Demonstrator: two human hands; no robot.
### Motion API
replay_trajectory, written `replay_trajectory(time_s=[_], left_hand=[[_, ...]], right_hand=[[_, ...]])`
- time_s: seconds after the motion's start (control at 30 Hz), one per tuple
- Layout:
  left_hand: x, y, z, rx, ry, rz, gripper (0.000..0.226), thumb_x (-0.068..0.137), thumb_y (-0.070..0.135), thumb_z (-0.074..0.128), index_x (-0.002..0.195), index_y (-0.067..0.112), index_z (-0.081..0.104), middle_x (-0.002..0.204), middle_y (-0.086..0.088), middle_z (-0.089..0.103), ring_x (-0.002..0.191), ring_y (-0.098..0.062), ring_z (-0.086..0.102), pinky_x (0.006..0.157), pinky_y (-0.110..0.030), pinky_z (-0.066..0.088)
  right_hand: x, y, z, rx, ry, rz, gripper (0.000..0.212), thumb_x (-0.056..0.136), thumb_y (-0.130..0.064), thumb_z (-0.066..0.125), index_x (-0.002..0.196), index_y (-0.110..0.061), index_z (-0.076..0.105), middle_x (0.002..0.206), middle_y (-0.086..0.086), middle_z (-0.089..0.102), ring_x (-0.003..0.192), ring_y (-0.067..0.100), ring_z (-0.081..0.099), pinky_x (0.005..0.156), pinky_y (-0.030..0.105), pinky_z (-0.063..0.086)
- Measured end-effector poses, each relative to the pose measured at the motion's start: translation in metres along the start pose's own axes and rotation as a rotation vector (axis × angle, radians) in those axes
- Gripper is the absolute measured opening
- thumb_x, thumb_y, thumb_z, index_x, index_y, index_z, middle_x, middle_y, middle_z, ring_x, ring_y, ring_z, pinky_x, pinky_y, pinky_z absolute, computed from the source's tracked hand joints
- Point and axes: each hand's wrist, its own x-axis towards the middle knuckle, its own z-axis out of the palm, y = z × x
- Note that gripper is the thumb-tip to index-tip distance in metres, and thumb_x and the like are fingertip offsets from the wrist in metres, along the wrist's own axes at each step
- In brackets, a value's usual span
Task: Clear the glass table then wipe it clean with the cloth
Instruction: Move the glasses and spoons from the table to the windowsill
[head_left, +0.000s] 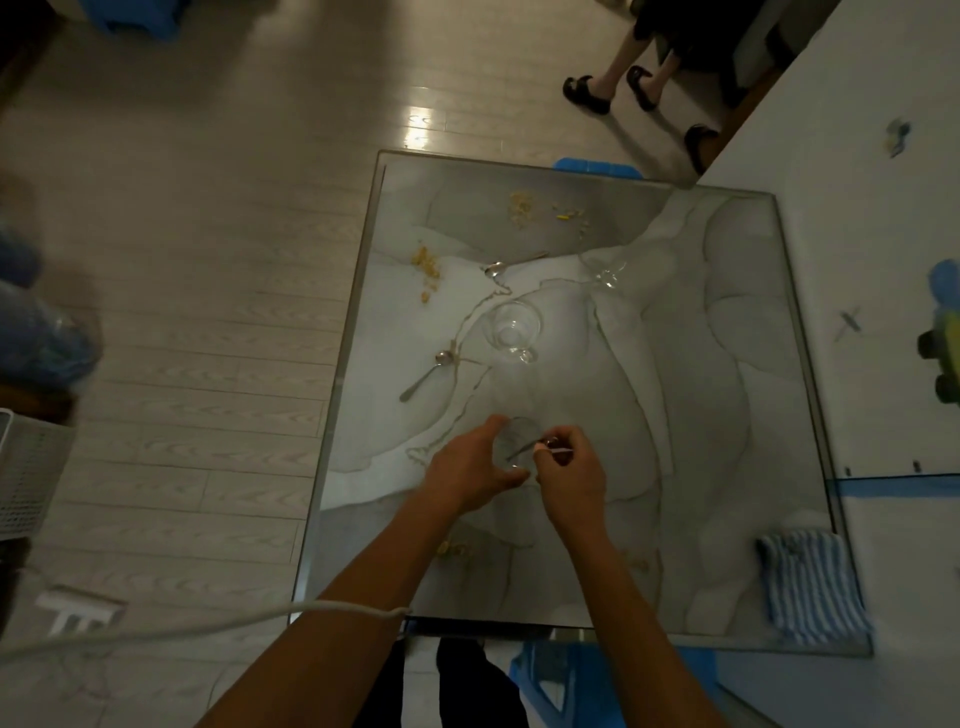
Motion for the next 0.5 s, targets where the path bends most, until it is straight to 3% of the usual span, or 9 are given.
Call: replay_trajectory(time_s=[0.23,0.33,0.5], left_hand=[[0.002,0.0,0.001,-0.037,0.005,0.019,0.069,0.072,0.062,0.072,0.129,0.039,0.042,0.122,0.008,0.064,0.107,-0.016,0.063,0.085,-0.035,0.054],[0.002,-0.001,0.001,-0.035,-0.022,0.028,0.074,0.07,0.064,0.071,0.133,0.037,0.042,0.126,0.008,0.061,0.11,-0.016,0.061,0.088,-0.038,0.054],[0.005,-0.009,-0.003,-0.006,-0.055,0.051,0.075,0.067,0.062,0.074,0.13,0.033,0.046,0.127,0.006,0.061,0.109,-0.017,0.06,0.089,-0.039,0.053]], right_hand=[[-0.001,-0.004,0.0,0.011,0.029,0.016,0.019,0.082,-0.009,0.067,0.093,-0.023,0.059,0.084,-0.007,0.064,0.076,0.002,0.062,0.067,0.025,0.05],[-0.001,-0.006,-0.005,0.049,0.013,0.034,0.023,0.081,-0.013,0.069,0.098,-0.023,0.06,0.09,-0.007,0.065,0.078,0.004,0.064,0.069,0.03,0.055],[0.004,0.001,-0.021,0.127,-0.077,0.089,0.048,0.067,-0.053,0.07,0.108,-0.031,0.058,0.105,-0.005,0.064,0.095,0.011,0.064,0.075,0.036,0.057]])
